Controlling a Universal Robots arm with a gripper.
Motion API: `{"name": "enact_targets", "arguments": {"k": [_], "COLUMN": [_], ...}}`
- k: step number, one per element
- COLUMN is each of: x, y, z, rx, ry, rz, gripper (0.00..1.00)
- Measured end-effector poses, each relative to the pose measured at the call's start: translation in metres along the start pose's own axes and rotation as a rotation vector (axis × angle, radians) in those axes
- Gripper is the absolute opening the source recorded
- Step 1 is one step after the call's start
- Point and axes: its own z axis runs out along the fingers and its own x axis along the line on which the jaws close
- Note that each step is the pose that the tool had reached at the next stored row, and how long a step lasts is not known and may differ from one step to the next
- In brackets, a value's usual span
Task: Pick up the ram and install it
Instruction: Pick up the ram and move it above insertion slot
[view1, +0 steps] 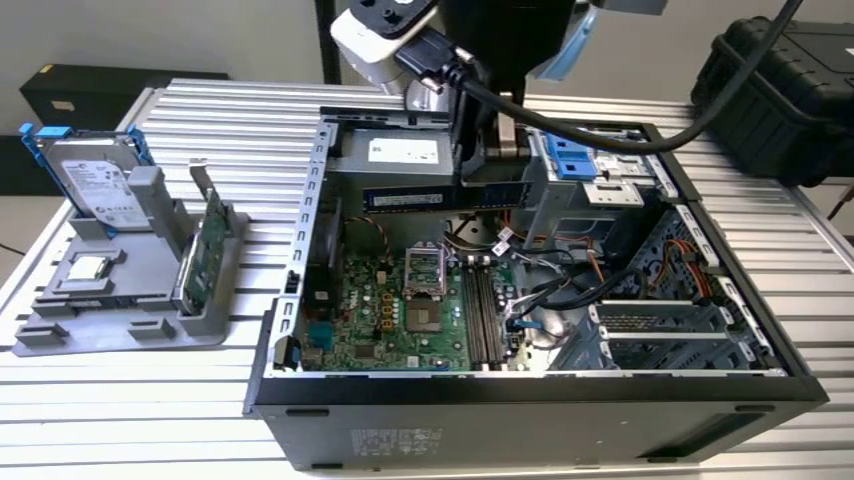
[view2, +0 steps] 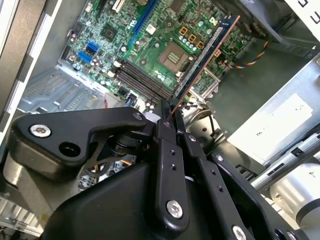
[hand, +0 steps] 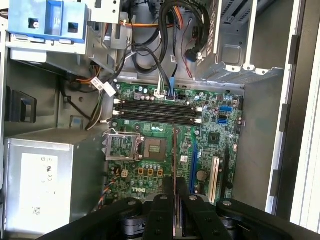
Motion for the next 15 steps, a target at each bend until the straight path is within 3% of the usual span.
{"name": "enact_targets", "arguments": {"k": [15], "x": [-0.0012], "y": [0.0159], "z": [0.0000], "rx": [0.0000], "ry": [0.0000], "rz": [0.000], "gripper": [0.00]}}
